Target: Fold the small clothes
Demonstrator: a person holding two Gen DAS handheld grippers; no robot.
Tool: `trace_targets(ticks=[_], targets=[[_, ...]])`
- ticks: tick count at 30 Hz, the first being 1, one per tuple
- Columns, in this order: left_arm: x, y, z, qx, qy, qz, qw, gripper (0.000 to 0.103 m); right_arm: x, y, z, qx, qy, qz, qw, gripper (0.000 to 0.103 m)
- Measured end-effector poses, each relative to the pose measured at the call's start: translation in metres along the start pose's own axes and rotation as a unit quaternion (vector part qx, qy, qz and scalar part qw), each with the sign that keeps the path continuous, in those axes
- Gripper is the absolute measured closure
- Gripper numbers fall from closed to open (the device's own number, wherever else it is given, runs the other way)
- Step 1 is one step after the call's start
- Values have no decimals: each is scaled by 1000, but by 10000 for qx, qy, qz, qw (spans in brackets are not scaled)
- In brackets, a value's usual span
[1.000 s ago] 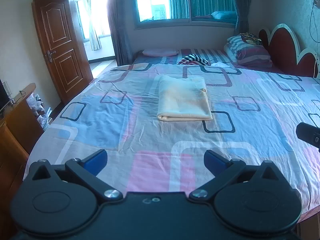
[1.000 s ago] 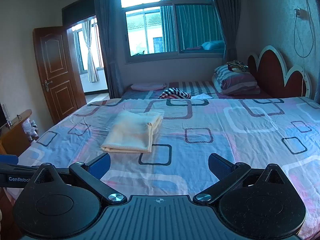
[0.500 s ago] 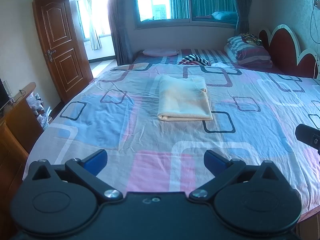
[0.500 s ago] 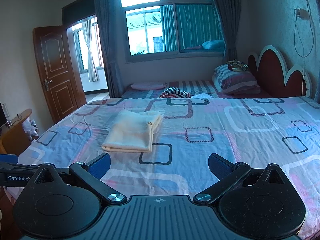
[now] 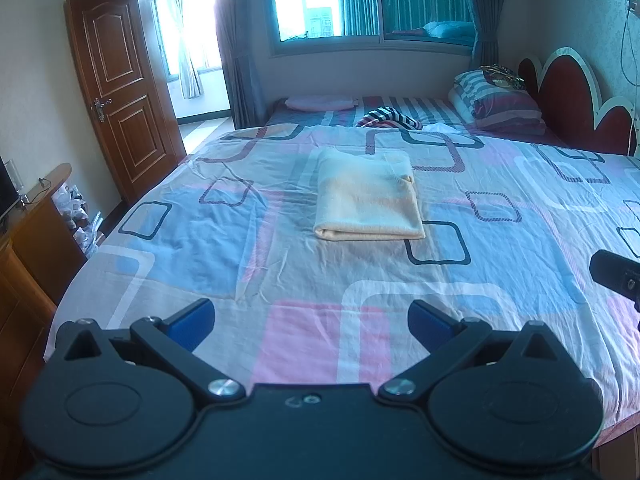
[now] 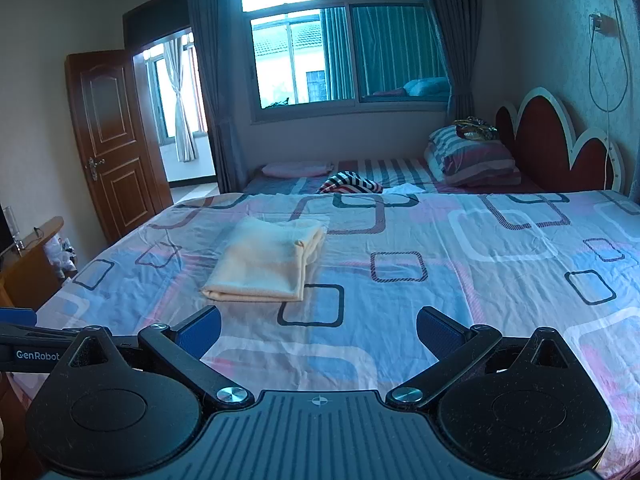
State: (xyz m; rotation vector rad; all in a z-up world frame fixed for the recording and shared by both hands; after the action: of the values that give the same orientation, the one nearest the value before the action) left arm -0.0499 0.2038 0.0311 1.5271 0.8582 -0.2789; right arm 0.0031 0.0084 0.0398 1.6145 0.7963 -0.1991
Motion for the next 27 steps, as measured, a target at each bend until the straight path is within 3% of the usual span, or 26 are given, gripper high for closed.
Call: trace_targets(ticks=[27], targets=[[17,-4,7,-32,-52,-168,9998,1,11,-3,3,44,13,-122,9999,0]])
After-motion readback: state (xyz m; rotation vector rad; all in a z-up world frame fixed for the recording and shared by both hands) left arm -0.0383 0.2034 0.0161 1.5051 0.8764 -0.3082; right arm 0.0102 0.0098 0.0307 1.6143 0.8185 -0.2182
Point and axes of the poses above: each gripper's, at about its wrist camera, not at the fingertips, and x roughly the way its jaws point, z to its right, y to its top, the point moved 1 cm from there along x, roughly the way its jaws point, and after that the axes turned 4 degrees about y, right-handed, at the moved point
